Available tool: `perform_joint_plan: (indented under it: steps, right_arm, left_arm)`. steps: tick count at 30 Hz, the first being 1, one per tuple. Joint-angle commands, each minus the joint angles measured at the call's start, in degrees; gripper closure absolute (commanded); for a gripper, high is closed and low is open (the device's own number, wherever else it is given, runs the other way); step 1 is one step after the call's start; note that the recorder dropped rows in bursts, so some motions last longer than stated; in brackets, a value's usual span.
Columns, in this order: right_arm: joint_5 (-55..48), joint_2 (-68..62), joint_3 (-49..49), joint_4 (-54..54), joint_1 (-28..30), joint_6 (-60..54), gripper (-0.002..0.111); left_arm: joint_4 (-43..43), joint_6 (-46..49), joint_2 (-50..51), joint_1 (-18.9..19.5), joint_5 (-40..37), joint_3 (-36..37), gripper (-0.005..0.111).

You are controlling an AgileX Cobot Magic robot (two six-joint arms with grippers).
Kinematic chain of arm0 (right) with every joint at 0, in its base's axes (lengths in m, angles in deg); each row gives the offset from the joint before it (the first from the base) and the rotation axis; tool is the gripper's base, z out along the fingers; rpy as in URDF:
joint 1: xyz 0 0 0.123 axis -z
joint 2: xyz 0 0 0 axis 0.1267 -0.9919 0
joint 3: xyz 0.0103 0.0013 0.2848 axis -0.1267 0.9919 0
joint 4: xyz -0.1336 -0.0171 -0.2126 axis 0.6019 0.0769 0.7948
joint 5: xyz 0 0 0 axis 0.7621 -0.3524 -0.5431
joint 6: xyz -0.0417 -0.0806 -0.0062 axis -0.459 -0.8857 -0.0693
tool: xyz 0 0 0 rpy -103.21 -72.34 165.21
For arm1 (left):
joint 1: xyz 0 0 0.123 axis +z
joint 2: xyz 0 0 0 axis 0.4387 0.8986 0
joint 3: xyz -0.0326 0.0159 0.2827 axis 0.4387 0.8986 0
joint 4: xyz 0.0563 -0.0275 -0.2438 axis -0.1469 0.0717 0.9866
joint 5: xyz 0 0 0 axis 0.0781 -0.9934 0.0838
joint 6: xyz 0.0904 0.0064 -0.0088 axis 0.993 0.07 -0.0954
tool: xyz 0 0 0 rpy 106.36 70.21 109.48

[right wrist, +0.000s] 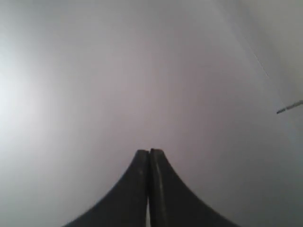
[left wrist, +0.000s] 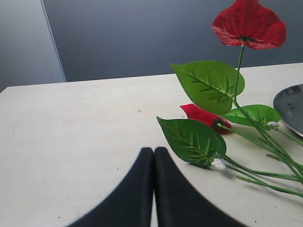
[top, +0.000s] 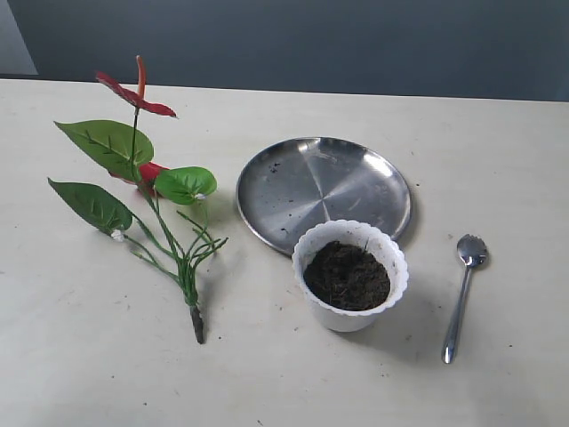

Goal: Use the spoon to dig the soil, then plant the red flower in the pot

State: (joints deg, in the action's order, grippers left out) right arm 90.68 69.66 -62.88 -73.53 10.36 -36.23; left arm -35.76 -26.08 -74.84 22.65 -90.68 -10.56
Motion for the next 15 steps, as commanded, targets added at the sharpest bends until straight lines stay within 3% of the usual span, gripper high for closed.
perform_joint_plan:
  steps: [1, 6, 8, 11, 15]
  right_arm:
    - [-20.52, -17.27, -18.07, 16.82, 0.2, -6.94, 0.109]
    - [-74.12, -48.93, -45.41, 18.3, 0.2, -5.22, 0.109]
    - [-83.66, -58.91, -47.96, 13.91, 0.2, -5.44, 0.109]
    - [-79.67, -70.05, -44.56, 1.08, -1.11, -11.48, 0.109]
    - [-71.94, -80.17, -41.9, -1.52, -7.49, -12.06, 0.109]
  left_arm:
    - [0.09, -0.14, -0.07, 0.38, 0.54, -0.13, 0.106]
    - [0.09, -0.14, -0.07, 0.38, 0.54, -0.13, 0.106]
    - [0.09, -0.14, -0.07, 0.38, 0.54, -0.13, 0.106]
    - [0.09, -0.27, -0.07, 0.38, 0.54, -0.13, 0.106]
    - [0.09, -0.15, -0.07, 0.38, 0.54, -0.13, 0.106]
